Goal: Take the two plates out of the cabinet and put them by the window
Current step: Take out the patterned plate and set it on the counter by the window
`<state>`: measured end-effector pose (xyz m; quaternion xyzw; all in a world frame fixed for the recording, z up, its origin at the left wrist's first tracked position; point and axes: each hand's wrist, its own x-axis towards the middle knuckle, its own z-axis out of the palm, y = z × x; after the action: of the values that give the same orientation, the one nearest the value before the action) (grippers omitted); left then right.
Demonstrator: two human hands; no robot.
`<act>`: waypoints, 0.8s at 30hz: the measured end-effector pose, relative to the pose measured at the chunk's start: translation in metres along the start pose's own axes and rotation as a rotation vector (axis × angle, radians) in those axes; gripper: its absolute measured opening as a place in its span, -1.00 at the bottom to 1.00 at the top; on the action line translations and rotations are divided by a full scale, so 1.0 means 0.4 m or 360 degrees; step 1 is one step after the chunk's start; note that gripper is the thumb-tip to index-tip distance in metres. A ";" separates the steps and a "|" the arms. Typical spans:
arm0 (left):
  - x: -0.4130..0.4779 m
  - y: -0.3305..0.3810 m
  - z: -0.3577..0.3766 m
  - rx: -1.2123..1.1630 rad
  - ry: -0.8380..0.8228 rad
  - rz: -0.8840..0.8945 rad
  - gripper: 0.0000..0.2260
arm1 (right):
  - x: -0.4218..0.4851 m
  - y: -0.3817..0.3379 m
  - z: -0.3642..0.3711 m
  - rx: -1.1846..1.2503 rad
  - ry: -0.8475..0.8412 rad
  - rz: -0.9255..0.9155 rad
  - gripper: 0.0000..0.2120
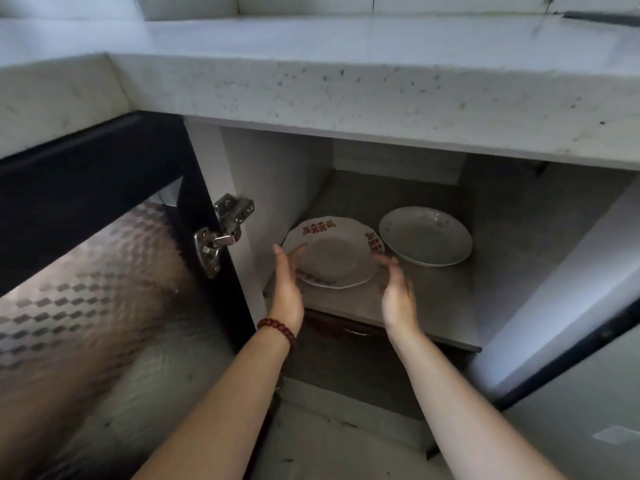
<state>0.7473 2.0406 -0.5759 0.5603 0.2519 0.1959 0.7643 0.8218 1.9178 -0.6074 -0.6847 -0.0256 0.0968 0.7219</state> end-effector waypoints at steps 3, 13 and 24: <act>0.015 -0.007 0.000 -0.0068 0.0031 -0.0081 -0.31 | 0.015 0.012 -0.006 -0.0068 0.0003 0.0041 -0.58; 0.040 -0.023 0.007 -0.0133 0.0120 -0.0114 -0.35 | 0.056 0.029 -0.009 0.0143 -0.0057 0.0160 -0.62; 0.043 -0.037 -0.013 -0.0300 0.0112 -0.0109 -0.31 | 0.071 0.041 -0.010 0.0396 -0.0140 0.0263 -0.57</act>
<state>0.7580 2.0500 -0.5942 0.4699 0.2780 0.2121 0.8105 0.8485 1.9197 -0.6266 -0.5848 0.0114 0.1881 0.7890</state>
